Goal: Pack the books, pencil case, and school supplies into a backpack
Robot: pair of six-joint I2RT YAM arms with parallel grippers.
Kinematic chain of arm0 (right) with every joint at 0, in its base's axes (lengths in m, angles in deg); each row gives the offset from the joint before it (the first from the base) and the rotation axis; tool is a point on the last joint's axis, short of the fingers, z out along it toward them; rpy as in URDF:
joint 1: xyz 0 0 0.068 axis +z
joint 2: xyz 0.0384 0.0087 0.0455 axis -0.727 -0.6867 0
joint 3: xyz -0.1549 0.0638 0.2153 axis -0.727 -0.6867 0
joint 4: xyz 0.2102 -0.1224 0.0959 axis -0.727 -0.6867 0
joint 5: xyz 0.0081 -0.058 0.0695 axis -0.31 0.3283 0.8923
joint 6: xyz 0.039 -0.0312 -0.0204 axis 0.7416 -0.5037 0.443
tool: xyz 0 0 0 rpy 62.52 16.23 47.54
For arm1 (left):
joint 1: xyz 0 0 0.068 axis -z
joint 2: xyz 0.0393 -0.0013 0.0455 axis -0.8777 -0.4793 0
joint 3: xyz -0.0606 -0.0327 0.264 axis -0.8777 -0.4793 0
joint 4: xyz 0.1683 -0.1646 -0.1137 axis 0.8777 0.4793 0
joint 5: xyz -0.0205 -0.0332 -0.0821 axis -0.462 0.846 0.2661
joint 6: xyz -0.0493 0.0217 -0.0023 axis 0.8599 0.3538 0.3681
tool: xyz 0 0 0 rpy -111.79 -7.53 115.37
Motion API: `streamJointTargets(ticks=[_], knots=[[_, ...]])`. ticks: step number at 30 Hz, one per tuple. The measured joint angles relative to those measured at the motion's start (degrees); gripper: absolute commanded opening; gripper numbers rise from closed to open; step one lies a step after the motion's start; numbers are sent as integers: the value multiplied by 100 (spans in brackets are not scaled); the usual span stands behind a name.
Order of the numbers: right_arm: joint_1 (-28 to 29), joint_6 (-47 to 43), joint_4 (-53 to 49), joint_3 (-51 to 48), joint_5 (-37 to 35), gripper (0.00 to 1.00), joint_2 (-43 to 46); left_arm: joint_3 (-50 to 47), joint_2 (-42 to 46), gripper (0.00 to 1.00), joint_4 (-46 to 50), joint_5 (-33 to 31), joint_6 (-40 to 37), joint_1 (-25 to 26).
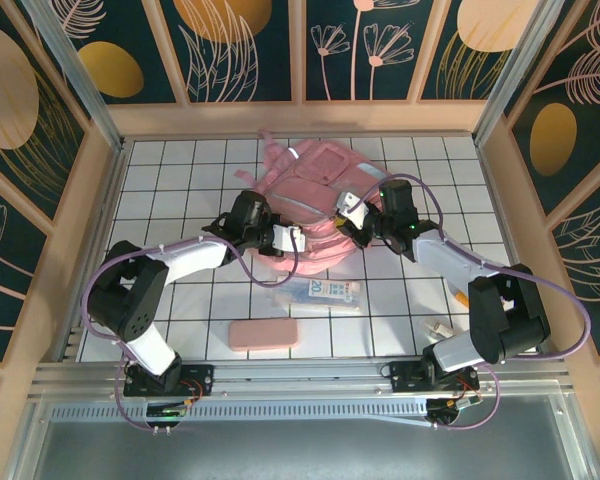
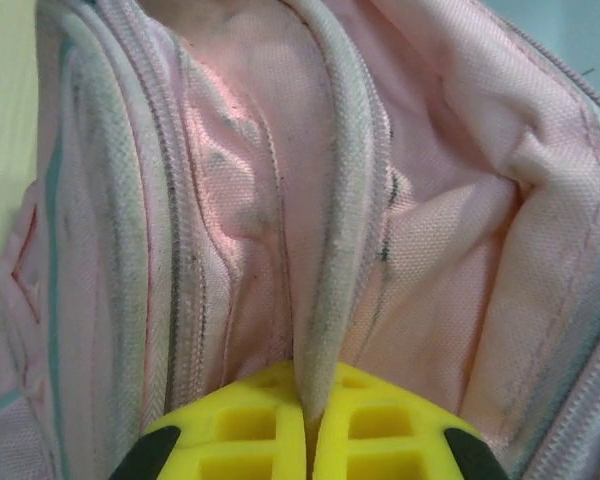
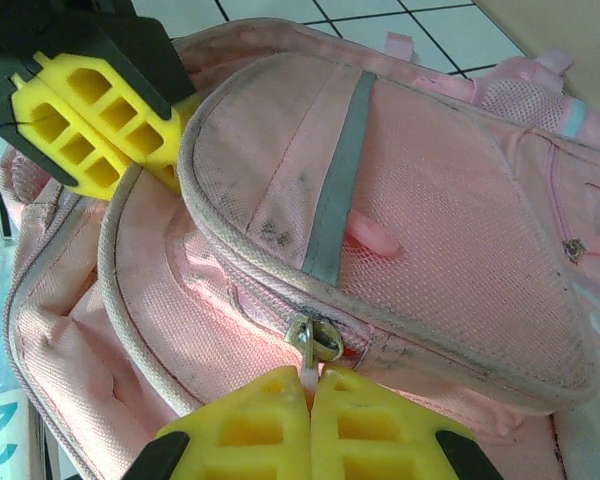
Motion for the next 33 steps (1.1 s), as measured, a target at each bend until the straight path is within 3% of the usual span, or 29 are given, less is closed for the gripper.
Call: streamJointTargets(ticks=[2, 4, 6, 9, 15, 17, 26, 33], knots=[[-2, 35, 0, 0, -15, 1, 9, -4, 15, 0, -39, -26, -28, 2], [-4, 144, 13, -9, -39, 27, 33, -31, 63, 0, -83, -46, -31, 0], [-2, 282, 101, -63, -13, 44, 120, -61, 142, 0, -107, -120, -31, 0], [-107, 525, 87, -92, 26, 50, 396, -66, 199, 0, -109, -151, -2, -4], [-1139, 490, -385, -330, -96, 51, 1088, -66, 245, 0, -109, -166, 81, -7], [-1220, 297, -647, -363, -291, 50, 1082, -66, 264, 0, -109, -173, 85, -7], [-1445, 98, -994, -262, -337, 42, 28, -214, 363, 0, -240, -127, 256, -7], [-1558, 190, -754, 59, 33, 42, -651, -275, 442, 0, -422, 42, 481, -11]])
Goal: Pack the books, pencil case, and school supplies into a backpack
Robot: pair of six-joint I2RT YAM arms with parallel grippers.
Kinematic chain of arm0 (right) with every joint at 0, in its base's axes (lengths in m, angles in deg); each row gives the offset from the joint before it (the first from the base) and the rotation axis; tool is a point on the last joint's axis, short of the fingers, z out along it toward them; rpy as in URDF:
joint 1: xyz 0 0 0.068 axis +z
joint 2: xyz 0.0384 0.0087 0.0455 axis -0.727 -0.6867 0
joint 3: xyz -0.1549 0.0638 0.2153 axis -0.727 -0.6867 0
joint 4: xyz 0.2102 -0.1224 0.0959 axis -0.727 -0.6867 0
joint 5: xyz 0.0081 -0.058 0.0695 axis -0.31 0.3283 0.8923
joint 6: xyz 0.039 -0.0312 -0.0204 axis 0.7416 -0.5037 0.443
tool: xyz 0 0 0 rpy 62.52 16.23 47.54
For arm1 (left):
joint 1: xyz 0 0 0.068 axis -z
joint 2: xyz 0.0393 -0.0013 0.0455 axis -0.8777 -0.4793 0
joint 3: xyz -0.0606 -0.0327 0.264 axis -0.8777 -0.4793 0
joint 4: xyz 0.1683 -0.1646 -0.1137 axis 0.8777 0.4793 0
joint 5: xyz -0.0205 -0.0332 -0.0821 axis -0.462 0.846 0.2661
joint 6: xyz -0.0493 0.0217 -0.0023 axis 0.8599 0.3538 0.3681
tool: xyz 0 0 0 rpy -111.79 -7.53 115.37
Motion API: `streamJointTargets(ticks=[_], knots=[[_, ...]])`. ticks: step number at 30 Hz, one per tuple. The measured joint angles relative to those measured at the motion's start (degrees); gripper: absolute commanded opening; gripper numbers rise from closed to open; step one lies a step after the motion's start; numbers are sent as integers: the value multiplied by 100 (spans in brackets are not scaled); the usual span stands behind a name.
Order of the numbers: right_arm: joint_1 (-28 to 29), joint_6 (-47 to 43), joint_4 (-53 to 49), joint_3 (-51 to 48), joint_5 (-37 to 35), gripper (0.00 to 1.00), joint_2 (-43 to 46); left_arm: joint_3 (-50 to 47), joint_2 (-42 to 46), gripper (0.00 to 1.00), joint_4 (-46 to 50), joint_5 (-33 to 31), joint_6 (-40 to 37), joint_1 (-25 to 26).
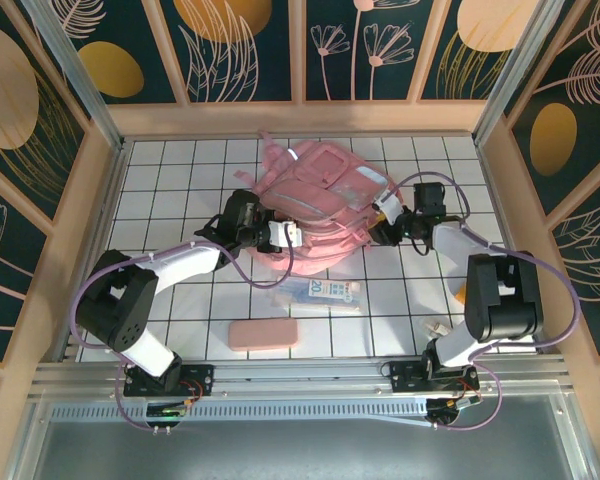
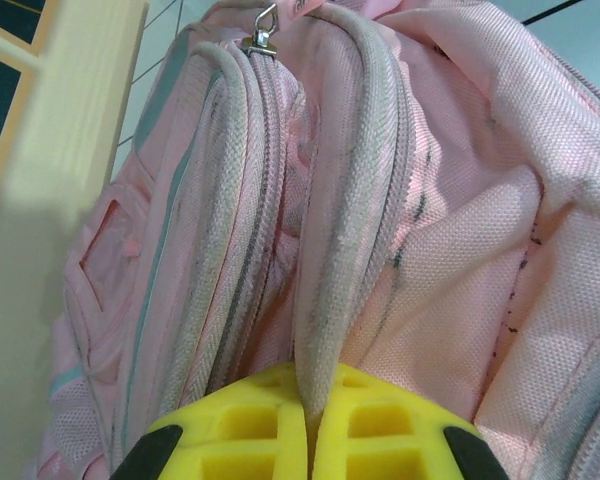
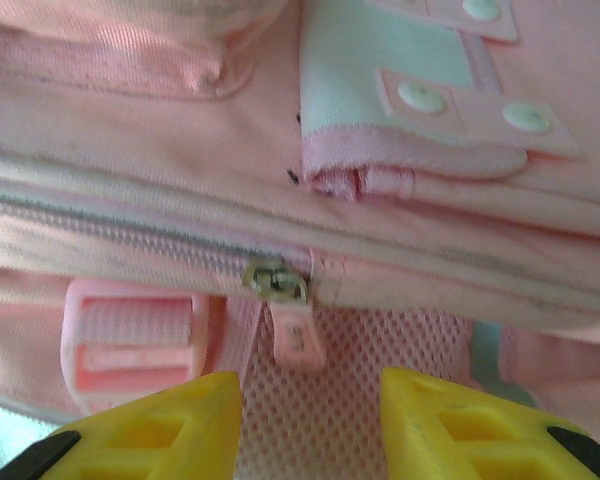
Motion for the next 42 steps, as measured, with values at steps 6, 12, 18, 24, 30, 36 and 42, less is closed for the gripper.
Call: streamJointTargets(ticks=[6, 12, 18, 24, 30, 36, 42], knots=[[0, 125, 267, 44, 431, 43, -354, -52, 68, 0, -22, 87, 114, -9], [-52, 203, 413, 74, 802, 0, -529, -55, 70, 0, -42, 133, 122, -33], [-122, -11, 225, 127, 1091, 0, -514, -52, 70, 0, -37, 20, 295, -33], [52, -538, -22, 52, 1069, 0, -9, -35, 120, 0, -33, -201, 612, -22], [839, -1099, -516, 131, 730, 0, 146, -26, 153, 0, -9, -455, 741, -26], [1611, -1231, -914, 437, 992, 0, 85, 70, 120, 0, 17, -675, 866, 177], [1742, -852, -942, 651, 1058, 0, -101, 258, -59, 0, 7, -955, 1169, 245]])
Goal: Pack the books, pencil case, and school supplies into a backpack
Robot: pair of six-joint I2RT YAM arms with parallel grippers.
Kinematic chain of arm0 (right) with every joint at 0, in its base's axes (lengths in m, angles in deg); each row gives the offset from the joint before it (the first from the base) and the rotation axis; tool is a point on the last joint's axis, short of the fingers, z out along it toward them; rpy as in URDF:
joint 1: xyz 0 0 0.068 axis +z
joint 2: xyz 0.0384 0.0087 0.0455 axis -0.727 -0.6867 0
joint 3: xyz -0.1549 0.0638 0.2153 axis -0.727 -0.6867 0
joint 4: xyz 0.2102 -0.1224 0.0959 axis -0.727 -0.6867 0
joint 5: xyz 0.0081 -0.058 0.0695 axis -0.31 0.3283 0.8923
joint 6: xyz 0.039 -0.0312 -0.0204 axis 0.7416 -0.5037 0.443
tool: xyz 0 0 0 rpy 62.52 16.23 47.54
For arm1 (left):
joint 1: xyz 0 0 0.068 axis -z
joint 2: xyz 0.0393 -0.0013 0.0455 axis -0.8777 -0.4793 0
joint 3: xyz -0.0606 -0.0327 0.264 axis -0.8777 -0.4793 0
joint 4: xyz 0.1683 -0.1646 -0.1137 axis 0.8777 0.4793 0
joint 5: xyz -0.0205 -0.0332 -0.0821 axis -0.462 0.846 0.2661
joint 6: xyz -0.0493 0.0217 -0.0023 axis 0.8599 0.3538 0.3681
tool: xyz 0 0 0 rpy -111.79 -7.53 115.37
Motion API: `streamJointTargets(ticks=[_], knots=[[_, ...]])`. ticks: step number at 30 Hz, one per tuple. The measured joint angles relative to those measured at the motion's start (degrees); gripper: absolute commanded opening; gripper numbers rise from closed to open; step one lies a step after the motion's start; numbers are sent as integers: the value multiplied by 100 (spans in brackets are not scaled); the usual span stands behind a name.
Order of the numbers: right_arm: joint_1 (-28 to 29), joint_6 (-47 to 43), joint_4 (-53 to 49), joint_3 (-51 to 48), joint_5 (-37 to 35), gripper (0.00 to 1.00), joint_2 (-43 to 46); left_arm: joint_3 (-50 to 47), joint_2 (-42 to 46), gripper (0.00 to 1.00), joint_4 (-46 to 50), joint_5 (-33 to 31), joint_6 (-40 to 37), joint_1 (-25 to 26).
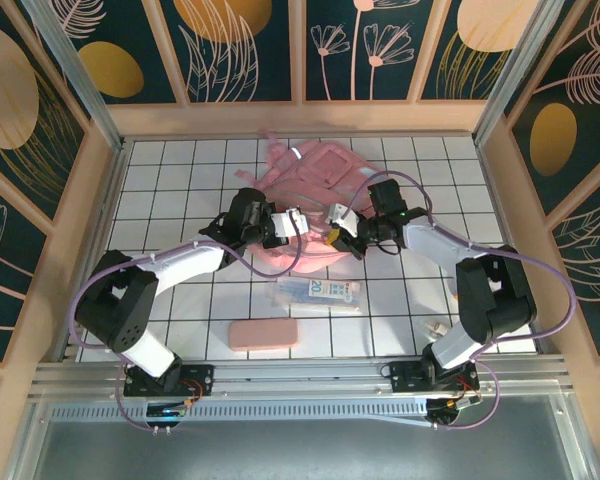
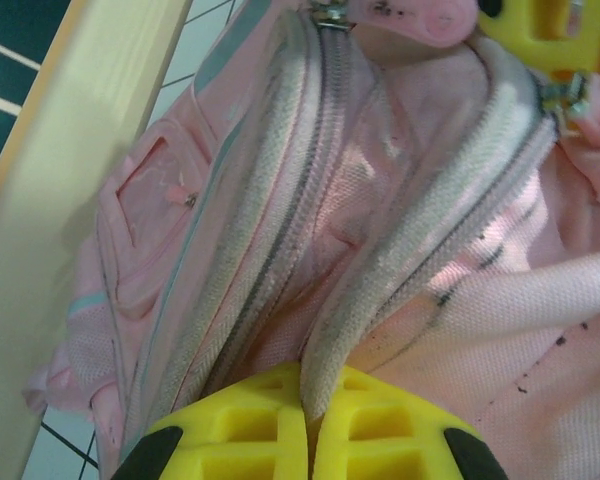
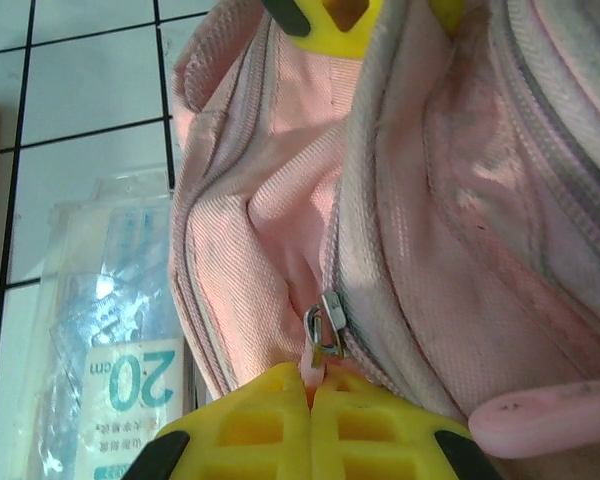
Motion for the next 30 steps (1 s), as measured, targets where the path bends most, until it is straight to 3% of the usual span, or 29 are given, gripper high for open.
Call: streamJointTargets(ticks=[10, 14, 15, 17, 25, 30], knots=[[409, 909, 254, 0, -190, 0, -302, -48, -87, 0, -63, -120, 70, 7], [468, 890, 157, -13, -393, 13, -249, -66, -83, 0, -39, -120, -81, 26], [466, 892, 229, -116, -444, 13, -160, -66, -83, 0, -17, -118, -122, 31], [461, 951, 341, -354, -533, 0, 107, -63, -83, 0, 48, -24, -175, 57], [389, 1915, 933, -957, -664, 0, 553, -39, -83, 0, 317, 195, -295, 144], [107, 2793, 1080, -1244, -289, 0, 975, 116, -57, 0, 828, 387, -420, 214]])
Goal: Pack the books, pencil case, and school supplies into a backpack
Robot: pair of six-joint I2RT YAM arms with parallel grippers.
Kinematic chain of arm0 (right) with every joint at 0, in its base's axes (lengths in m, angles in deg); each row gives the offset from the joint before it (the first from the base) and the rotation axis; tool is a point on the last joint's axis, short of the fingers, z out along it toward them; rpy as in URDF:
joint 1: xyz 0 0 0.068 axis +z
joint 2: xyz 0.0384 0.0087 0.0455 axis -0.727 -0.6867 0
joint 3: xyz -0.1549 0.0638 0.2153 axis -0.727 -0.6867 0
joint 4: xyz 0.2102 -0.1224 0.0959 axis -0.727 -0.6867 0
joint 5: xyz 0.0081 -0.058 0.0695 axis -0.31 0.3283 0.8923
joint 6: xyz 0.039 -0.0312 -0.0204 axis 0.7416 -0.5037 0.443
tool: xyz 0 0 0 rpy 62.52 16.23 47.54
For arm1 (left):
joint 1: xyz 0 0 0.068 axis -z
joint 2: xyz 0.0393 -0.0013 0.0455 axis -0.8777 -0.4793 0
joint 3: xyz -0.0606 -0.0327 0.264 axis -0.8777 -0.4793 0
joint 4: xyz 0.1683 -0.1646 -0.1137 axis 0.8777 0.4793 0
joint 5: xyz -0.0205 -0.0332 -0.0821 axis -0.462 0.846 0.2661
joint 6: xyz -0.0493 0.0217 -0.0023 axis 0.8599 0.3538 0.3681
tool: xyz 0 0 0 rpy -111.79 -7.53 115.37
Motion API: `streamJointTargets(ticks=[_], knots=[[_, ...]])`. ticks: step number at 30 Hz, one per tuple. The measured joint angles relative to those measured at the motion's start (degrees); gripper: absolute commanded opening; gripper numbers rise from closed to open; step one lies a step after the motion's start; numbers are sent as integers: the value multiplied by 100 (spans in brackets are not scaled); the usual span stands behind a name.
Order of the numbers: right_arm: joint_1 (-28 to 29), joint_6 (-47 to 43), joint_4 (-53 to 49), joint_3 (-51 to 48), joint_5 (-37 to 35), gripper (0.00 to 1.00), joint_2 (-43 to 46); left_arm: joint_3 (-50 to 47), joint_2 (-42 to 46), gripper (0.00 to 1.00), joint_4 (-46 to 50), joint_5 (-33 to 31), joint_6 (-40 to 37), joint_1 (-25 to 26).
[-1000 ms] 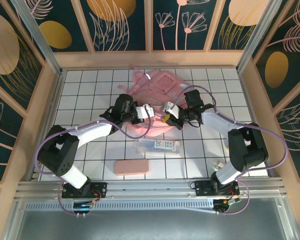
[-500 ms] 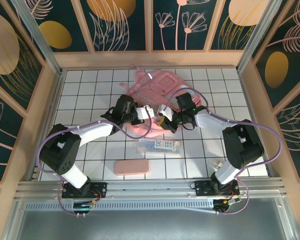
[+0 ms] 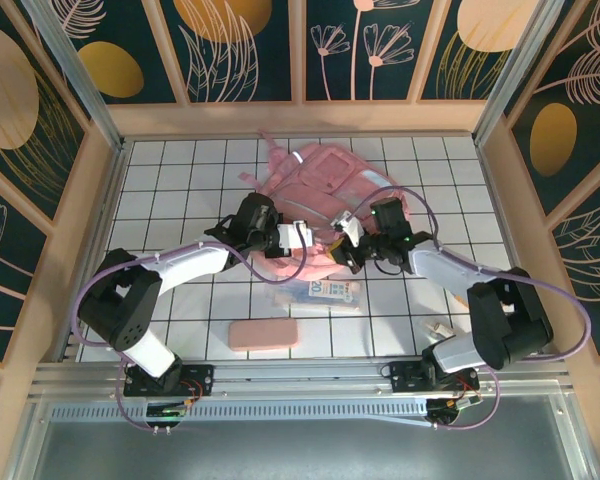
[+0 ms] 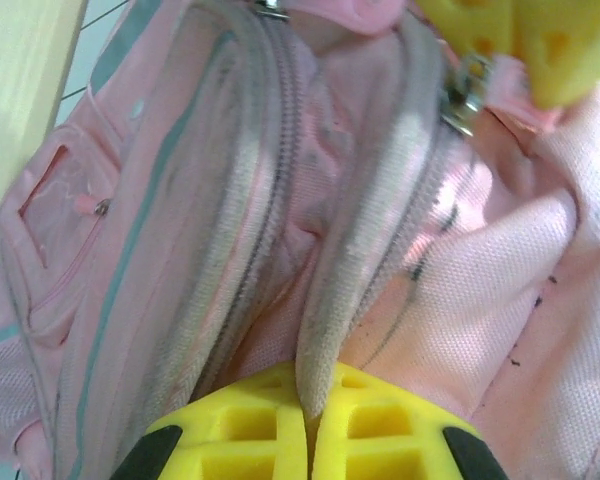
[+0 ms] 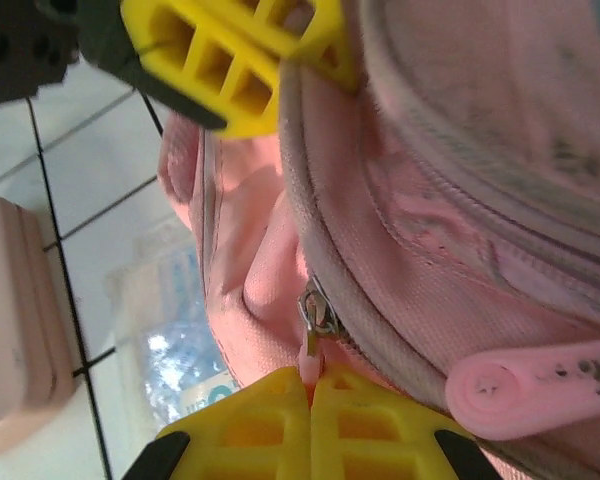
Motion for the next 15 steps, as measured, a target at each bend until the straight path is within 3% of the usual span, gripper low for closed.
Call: streamJointTargets(ticks=[5, 15], knots=[[-42, 496, -345, 133, 232, 0, 162, 236, 26, 0, 413, 144, 229, 24], [354, 1443, -662, 505, -15, 0, 157, 820, -120, 0, 1045, 299, 1049, 262]])
